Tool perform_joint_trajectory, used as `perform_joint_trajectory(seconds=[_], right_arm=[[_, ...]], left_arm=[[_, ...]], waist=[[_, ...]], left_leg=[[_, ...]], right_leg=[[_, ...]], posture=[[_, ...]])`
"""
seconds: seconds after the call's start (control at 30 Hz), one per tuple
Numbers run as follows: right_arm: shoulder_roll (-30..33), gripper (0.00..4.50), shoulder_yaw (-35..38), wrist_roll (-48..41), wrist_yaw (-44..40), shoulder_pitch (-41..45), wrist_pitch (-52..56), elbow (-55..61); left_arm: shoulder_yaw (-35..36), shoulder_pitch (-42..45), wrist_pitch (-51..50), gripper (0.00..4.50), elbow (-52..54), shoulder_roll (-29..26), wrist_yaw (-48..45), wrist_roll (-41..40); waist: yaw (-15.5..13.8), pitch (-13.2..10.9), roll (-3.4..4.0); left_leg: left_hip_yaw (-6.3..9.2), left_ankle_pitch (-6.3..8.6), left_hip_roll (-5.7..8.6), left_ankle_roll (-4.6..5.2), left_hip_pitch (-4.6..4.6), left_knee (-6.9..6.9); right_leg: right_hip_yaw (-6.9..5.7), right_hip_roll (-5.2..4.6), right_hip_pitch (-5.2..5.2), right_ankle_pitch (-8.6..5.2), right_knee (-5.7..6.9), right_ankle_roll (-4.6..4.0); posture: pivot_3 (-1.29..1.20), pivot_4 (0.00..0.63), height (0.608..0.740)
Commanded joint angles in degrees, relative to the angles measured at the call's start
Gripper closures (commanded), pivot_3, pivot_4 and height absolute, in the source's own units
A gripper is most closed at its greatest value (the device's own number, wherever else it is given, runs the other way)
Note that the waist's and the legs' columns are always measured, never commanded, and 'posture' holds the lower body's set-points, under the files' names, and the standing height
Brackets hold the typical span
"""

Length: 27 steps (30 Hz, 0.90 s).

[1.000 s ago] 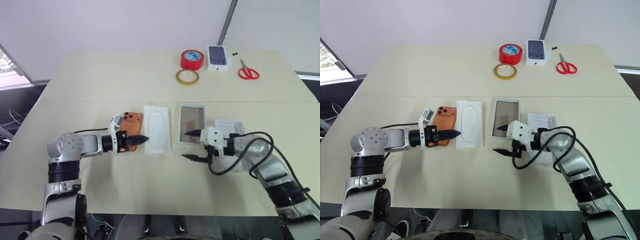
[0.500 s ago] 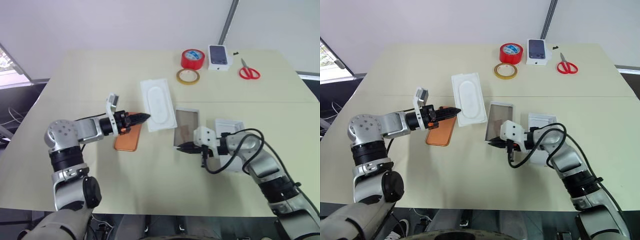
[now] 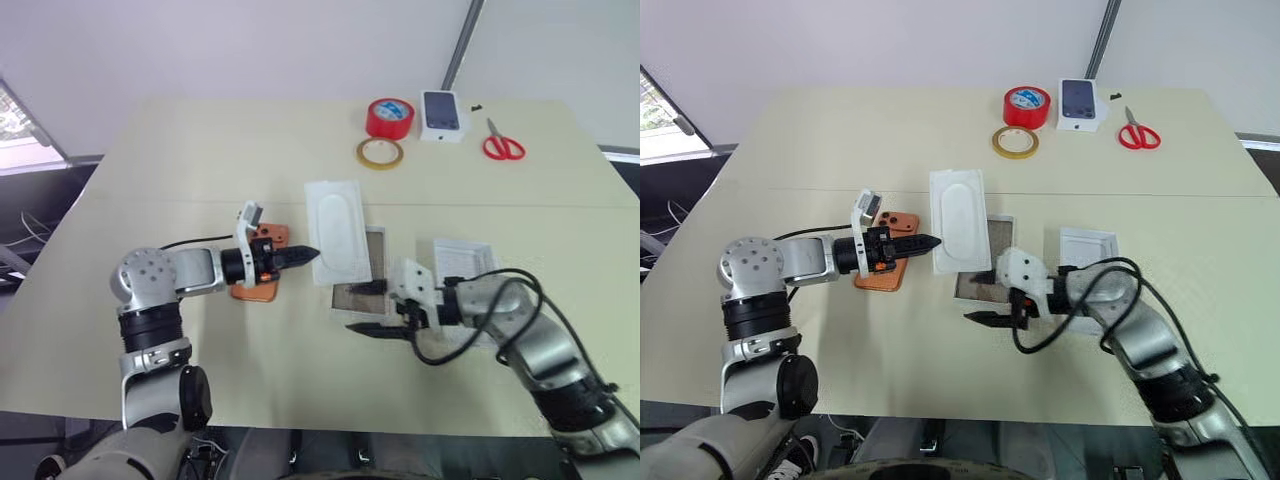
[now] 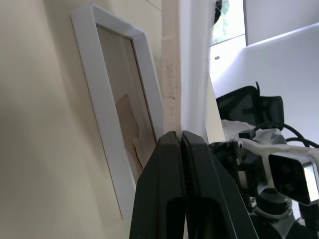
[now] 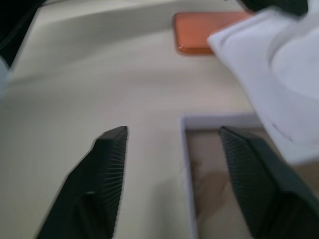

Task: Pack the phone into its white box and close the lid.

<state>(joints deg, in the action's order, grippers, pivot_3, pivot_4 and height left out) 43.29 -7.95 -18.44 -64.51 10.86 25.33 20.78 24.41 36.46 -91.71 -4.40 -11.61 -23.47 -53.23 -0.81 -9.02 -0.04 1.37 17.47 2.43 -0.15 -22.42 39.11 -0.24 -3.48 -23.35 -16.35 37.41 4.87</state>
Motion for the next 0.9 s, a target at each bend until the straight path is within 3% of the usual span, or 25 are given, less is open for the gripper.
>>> perform_joint_trajectory(seconds=[0.03,0.2,0.37,0.47,0.6,0.77,0.87,0.9], right_arm=[[5.08,1.63,9.68,-2.87,-1.47,-4.18,-1.38,0.54],[5.87,1.63,15.46,-0.11,1.31,-4.48,-8.89,-7.94],[3.87,1.63,14.08,0.42,3.34,-3.05,-11.19,-9.28],[2.99,1.58,13.02,0.87,4.36,-2.98,-11.77,-8.68],[1.97,1.58,12.51,0.41,5.13,-2.37,-11.62,-8.5],[-2.11,1.58,10.84,-1.42,7.24,2.53,-10.36,-7.78],[-7.46,1.58,8.55,-2.89,9.68,7.05,-8.48,-7.93],[-8.87,1.84,7.76,-3.01,10.31,8.15,-7.48,-8.35]], left_arm=[[-1.13,-1.22,0.32,4.5,3.16,0.87,-1.08,-1.6],[-4.83,-1.83,2.92,4.5,2.2,2.52,-1.96,-0.45],[-9.65,-2.55,6.95,4.5,0.8,1.41,-3.42,2.07],[-11.54,-2.86,6.93,3.49,1.34,0.21,-5.02,1.71],[-12.97,-2.9,8.54,1.53,2.45,-0.89,-5.54,2.43],[-15.17,-3.19,12.44,1.53,5.64,-3.9,-6.99,3.78],[-15.11,-4.42,21.41,1.53,8.99,-5.8,-8.18,6.74],[-15.85,-4.78,23.0,1.48,9.63,-7.2,-9.27,7.49]], waist=[[0.02,-0.02,-0.03],[0.27,-0.05,-0.08],[0.23,-0.05,-0.08],[0.12,-0.05,-0.08],[0.08,-0.05,-0.09],[0.42,-0.06,-0.09],[0.81,-0.06,-0.09],[0.68,-0.06,-0.09]], left_leg=[[0.0,0.01,0.0,0.02,-0.01,-0.01],[0.0,0.02,-0.01,0.03,0.04,-0.02],[-0.01,-0.02,-0.01,-0.03,0.04,-0.03],[-0.01,-0.03,-0.01,-0.04,0.03,-0.03],[-0.01,-0.03,-0.01,-0.03,0.03,-0.02],[-0.01,-0.04,-0.01,-0.06,0.03,-0.03],[0.0,-0.06,-0.01,-0.09,0.03,-0.04],[0.01,-0.07,-0.02,-0.1,0.04,-0.06]], right_leg=[[0.0,0.0,0.03,0.0,-0.06,0.0],[0.01,0.0,0.03,0.0,0.02,0.0],[0.01,0.01,0.0,0.0,0.02,0.0],[0.01,0.01,0.01,0.0,0.02,0.0],[0.0,0.01,0.02,0.0,0.01,0.0],[0.01,0.01,-0.01,0.0,0.04,0.0],[0.01,0.02,-0.04,0.0,0.07,0.0],[0.01,0.02,-0.04,0.0,0.07,0.0]], posture=[[0.0,0.15,0.74],[0.0,0.15,0.74],[0.0,0.15,0.74],[0.0,0.15,0.74],[0.0,0.15,0.74],[0.0,0.15,0.74],[0.0,0.15,0.74],[0.0,0.15,0.74]])
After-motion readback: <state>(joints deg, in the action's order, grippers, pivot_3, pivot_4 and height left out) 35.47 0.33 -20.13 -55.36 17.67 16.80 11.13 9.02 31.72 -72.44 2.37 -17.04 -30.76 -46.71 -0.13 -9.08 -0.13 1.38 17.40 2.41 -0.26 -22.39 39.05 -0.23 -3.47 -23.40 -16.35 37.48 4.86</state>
